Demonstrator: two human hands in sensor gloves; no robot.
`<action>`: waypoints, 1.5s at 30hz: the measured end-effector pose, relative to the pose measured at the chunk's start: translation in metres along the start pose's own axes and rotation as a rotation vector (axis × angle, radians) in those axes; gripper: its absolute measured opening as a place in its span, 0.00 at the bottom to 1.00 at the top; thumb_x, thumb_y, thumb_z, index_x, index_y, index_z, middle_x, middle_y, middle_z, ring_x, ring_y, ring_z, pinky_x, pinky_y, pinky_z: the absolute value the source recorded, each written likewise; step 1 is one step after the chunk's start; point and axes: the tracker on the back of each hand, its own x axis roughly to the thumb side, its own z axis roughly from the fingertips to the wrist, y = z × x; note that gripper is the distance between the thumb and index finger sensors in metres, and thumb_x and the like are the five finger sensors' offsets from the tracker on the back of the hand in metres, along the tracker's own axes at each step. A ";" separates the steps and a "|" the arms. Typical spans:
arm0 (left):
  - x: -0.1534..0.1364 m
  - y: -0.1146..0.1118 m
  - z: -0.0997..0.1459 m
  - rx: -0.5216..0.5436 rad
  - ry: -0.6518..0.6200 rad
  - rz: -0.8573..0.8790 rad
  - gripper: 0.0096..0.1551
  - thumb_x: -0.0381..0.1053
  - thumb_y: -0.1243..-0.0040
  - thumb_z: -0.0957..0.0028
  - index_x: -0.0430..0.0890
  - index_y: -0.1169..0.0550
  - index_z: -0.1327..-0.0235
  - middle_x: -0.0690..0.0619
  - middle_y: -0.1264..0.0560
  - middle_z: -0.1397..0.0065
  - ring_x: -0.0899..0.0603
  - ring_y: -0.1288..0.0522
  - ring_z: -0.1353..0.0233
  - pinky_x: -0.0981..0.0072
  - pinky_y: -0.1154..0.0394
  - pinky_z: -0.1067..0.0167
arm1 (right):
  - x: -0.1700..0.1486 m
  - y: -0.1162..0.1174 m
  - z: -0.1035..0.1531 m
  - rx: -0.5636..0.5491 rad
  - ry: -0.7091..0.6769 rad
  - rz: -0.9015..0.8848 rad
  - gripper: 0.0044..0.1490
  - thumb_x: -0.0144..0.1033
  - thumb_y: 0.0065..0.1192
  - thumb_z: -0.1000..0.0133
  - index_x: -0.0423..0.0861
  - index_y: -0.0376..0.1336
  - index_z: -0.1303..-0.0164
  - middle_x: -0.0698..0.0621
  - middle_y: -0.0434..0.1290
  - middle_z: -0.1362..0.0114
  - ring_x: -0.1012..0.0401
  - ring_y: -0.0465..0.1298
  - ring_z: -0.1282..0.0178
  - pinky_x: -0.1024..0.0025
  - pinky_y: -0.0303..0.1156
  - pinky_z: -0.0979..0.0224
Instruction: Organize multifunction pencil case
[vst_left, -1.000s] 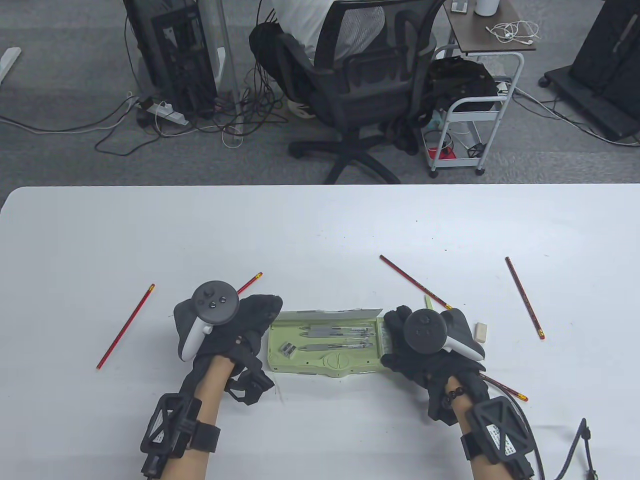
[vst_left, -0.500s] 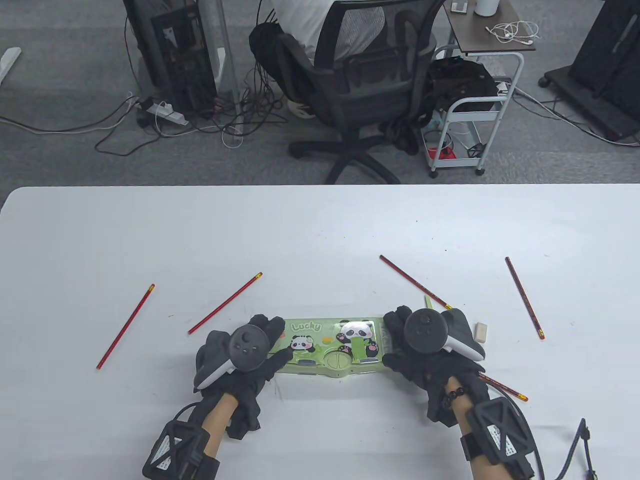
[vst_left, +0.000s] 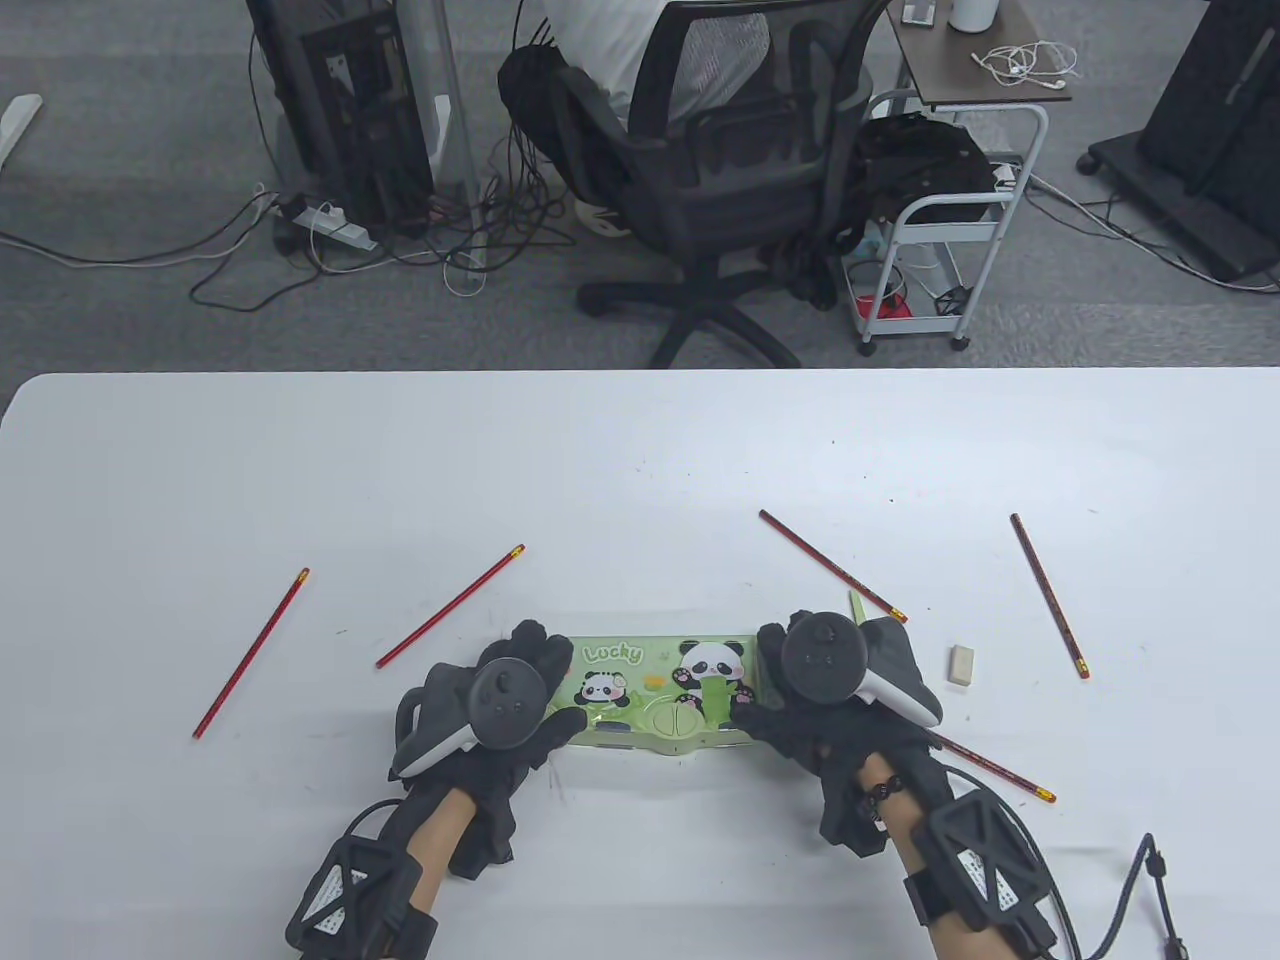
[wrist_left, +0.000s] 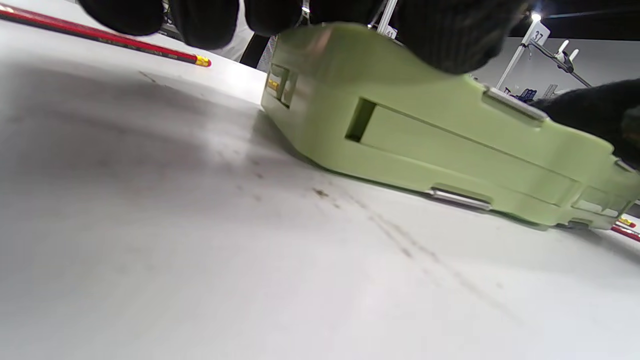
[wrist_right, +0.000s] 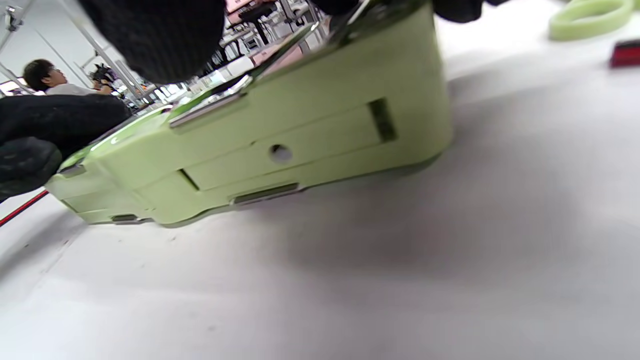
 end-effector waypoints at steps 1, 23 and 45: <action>0.000 0.000 0.000 0.001 -0.001 -0.001 0.45 0.61 0.46 0.44 0.44 0.42 0.16 0.35 0.48 0.10 0.22 0.41 0.17 0.21 0.40 0.32 | 0.002 0.000 -0.001 0.003 0.016 -0.008 0.63 0.56 0.56 0.44 0.24 0.40 0.18 0.15 0.34 0.22 0.19 0.48 0.25 0.26 0.50 0.27; 0.005 0.001 -0.007 0.025 0.015 -0.071 0.43 0.60 0.48 0.44 0.44 0.41 0.16 0.37 0.46 0.10 0.24 0.41 0.16 0.22 0.40 0.31 | 0.038 0.006 -0.034 0.036 0.194 0.077 0.72 0.55 0.59 0.45 0.13 0.33 0.23 0.06 0.30 0.29 0.09 0.39 0.33 0.15 0.44 0.35; 0.003 0.002 -0.008 0.015 0.028 -0.067 0.44 0.61 0.47 0.44 0.46 0.40 0.16 0.38 0.46 0.10 0.23 0.41 0.16 0.21 0.40 0.31 | -0.005 -0.050 -0.007 -0.124 0.163 0.165 0.55 0.54 0.57 0.44 0.28 0.50 0.19 0.21 0.47 0.19 0.20 0.52 0.24 0.24 0.53 0.27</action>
